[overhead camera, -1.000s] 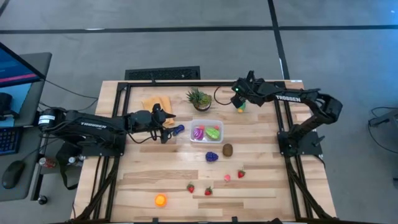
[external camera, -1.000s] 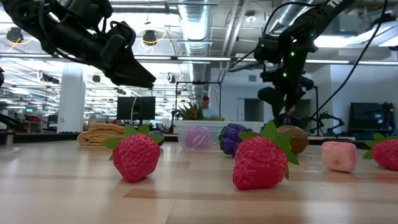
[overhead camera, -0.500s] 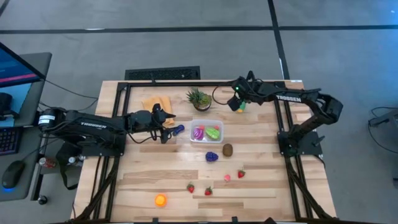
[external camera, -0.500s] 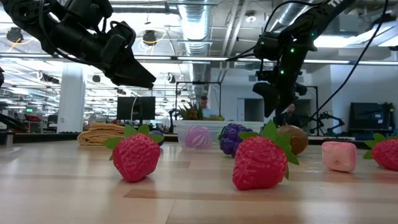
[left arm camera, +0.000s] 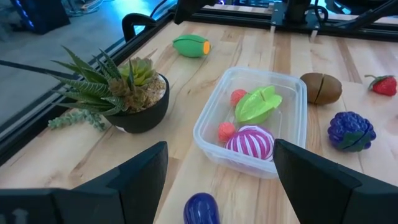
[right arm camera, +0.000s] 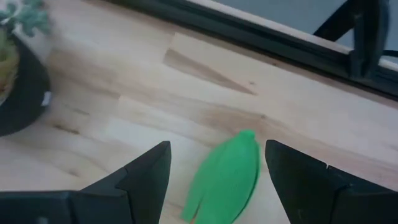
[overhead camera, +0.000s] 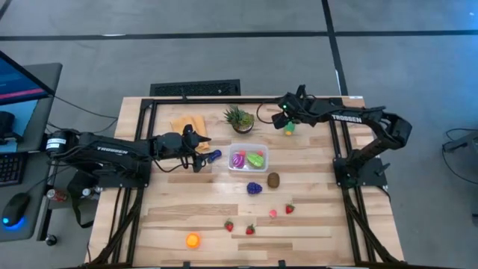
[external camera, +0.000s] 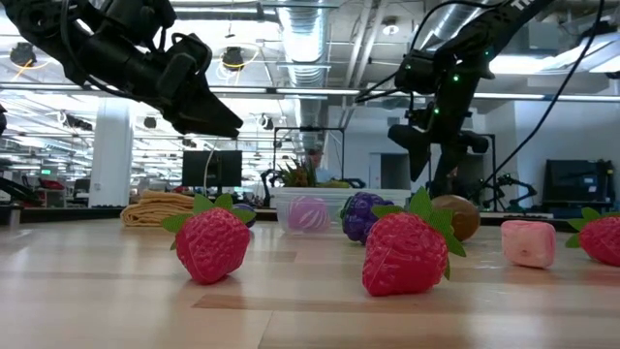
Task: Pick and placing Produce into tupperware
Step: Put the green corn into the transparent container
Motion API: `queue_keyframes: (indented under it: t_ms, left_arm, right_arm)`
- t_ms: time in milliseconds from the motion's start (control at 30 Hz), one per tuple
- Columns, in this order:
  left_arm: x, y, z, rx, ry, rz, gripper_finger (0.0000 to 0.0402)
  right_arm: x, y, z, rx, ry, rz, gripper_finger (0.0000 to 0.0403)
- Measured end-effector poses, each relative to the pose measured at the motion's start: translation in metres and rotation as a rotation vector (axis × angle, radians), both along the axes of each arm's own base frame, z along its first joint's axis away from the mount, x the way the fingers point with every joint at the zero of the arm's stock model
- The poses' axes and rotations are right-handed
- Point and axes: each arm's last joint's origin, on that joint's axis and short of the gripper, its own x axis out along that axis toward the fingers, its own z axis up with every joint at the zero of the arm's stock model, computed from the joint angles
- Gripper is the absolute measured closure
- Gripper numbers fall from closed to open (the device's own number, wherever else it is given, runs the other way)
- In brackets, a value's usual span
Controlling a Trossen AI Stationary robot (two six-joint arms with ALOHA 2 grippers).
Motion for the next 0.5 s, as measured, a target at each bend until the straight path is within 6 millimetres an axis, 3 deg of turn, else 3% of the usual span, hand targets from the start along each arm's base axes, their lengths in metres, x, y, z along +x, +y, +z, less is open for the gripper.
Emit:
queue_keyframes:
  t_ms: [500]
  left_arm:
    - [-0.0003, 0.0000, -0.0008, -0.001, 0.009, 0.000, 0.0118]
  right_arm:
    - [0.0011, 0.0055, -0.0013, 0.016, 0.017, 0.012, 0.0147]
